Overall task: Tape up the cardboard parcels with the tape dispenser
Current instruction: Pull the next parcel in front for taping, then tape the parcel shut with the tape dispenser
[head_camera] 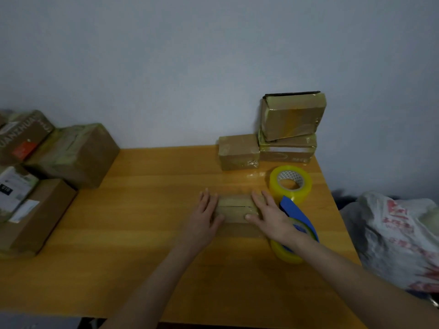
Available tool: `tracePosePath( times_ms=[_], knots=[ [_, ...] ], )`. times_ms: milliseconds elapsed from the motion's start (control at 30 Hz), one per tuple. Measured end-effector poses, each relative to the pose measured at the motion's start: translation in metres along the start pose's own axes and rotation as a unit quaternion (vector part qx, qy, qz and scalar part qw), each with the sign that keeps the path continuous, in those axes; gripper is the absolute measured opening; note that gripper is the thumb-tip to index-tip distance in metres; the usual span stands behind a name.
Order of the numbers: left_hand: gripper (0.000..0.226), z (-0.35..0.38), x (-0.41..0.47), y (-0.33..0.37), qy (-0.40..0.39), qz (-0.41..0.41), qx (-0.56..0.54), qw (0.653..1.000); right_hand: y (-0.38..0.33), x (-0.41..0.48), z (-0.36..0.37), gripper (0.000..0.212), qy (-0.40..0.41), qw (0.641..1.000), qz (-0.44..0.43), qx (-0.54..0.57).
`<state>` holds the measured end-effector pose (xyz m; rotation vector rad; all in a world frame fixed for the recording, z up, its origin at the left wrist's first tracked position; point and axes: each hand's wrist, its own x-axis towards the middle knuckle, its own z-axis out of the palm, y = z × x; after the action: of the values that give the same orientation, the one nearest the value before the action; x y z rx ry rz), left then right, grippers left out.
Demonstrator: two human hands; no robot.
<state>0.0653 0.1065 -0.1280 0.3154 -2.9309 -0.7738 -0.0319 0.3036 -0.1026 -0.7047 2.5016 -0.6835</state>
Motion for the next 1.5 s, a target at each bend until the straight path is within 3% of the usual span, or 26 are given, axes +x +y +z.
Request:
tracePosePath(
  times_ms=[100, 233, 333, 400, 467, 533, 600, 733, 833, 933, 1033, 1133, 1267, 1500],
  knots=[
    [0.056, 0.001, -0.001, -0.004, 0.006, 0.021, 0.054, 0.998, -0.007, 0.003, 0.008, 0.058, 0.043, 0.999, 0.014, -0.02],
    [0.048, 0.003, -0.001, -0.001, 0.012, 0.054, 0.004, 0.998, -0.009, 0.004, 0.012, 0.048, 0.073, 0.997, 0.025, -0.019],
    [0.047, 0.0, 0.0, -0.006, 0.015, 0.055, -0.021, 0.998, 0.0, 0.005, -0.006, 0.047, 0.055, 0.997, 0.007, 0.049],
    [0.048, -0.001, 0.0, -0.009, 0.011, 0.062, -0.043, 0.997, 0.018, 0.0, -0.026, 0.056, 0.107, 0.991, 0.055, 0.066],
    [0.047, -0.002, 0.001, -0.01, 0.009, 0.06, -0.062, 0.996, 0.045, -0.012, -0.042, 0.071, 0.135, 0.977, 0.162, 0.013],
    [0.046, -0.002, 0.002, -0.01, 0.008, 0.057, -0.063, 0.996, 0.07, -0.025, -0.042, 0.07, 0.075, 0.969, 0.233, -0.032],
    [0.045, -0.003, 0.003, -0.01, 0.004, 0.056, -0.059, 0.997, 0.09, -0.032, -0.027, 0.045, 0.004, 0.967, 0.257, 0.002],
    [0.044, -0.002, -0.001, -0.009, 0.02, 0.052, -0.064, 0.996, 0.104, -0.032, -0.008, 0.036, 0.005, 0.958, 0.281, 0.055],
    [0.045, -0.002, -0.003, -0.006, 0.016, 0.036, -0.061, 0.997, 0.101, -0.026, -0.016, 0.036, 0.019, 0.959, 0.275, 0.07],
    [0.046, -0.003, -0.003, -0.004, 0.009, 0.014, -0.065, 0.998, 0.096, -0.024, -0.037, 0.033, 0.03, 0.956, 0.254, 0.141],
    [0.044, -0.006, -0.001, -0.001, 0.002, 0.001, -0.066, 0.998, 0.086, -0.026, -0.069, 0.017, 0.044, 0.93, 0.249, 0.266],
    [0.043, -0.007, 0.002, 0.003, 0.003, -0.028, -0.092, 0.995, 0.064, -0.026, -0.111, 0.032, 0.04, 0.91, 0.205, 0.358],
    [0.041, -0.005, 0.003, 0.007, 0.013, -0.064, -0.197, 0.978, 0.016, -0.02, -0.142, 0.039, 0.003, 0.936, 0.093, 0.338],
    [0.053, 0.0, 0.003, 0.005, 0.024, -0.068, -0.237, 0.969, -0.063, -0.002, -0.12, 0.045, -0.045, 0.975, -0.011, 0.218]
  ],
)
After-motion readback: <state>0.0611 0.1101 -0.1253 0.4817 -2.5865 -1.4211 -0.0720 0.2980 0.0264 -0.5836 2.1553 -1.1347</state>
